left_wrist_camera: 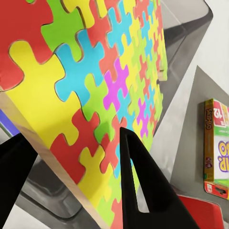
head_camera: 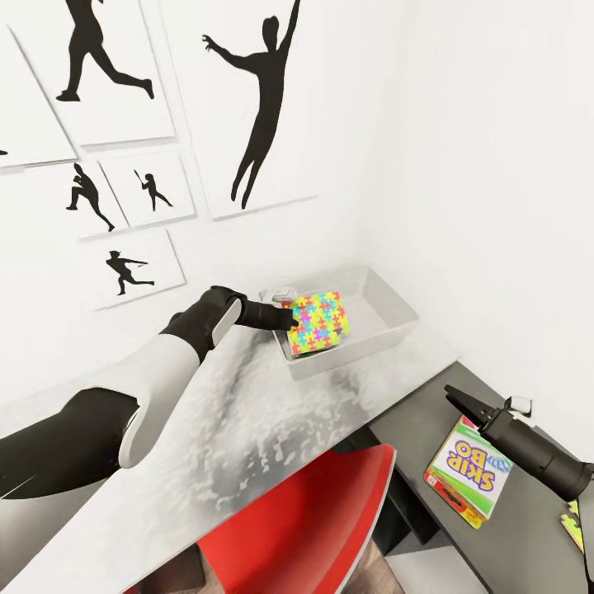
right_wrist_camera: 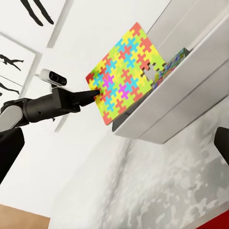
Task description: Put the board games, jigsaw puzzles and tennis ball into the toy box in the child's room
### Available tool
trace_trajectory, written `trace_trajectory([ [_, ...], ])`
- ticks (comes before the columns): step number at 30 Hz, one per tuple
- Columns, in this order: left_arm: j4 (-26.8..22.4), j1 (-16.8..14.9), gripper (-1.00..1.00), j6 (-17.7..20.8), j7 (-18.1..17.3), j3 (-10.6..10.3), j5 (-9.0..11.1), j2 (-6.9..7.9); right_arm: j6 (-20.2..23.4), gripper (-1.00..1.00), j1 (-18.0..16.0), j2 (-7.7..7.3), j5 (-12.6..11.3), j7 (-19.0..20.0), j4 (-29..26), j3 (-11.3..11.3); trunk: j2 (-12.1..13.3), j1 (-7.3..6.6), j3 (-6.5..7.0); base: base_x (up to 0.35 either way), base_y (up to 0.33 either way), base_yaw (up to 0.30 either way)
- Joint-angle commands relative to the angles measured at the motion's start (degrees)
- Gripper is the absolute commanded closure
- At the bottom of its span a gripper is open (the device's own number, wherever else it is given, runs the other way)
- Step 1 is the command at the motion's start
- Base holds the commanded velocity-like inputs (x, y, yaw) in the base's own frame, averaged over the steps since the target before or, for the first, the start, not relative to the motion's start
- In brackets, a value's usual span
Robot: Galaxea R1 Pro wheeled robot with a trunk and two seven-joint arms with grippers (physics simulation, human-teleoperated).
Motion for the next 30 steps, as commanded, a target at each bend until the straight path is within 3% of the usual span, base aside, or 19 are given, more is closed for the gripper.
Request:
trace_trajectory([
  [1,0.0,-0.1,1.00,0.4,0.2,-0.3,0.6,0.04,0.2,-1.00,-0.1,0.00,0.0,0.2,0.0,-0.1,-0.1,0.03,-0.10,0.000,0.000,0.000],
  [9,-0.1,-0.1,1.00,0.4,0.2,-0.3,0.6,0.04,0.2,-1.00,-0.1,0.00,0.0,0.2,0.0,-0.1,-0.1,0.03,-0.10,0.000,0.000,0.000],
  [10,-0.1,-0.1,-1.00,0.4,0.2,-0.3,0.6,0.04,0.2,-1.00,-0.1,0.00,0.0,0.2,0.0,-0.1,-0.1,0.03,-0.10,0.000,0.000,0.000],
  [30,-1.7,-0.1,-1.00,0.6,0.8,-0.1,0.5,0.60,0.2,-1.00,-0.1,0.00,0.0,0.2,0.0,-0.1,-0.1,0.03,-0.10,0.000,0.000,0.000],
])
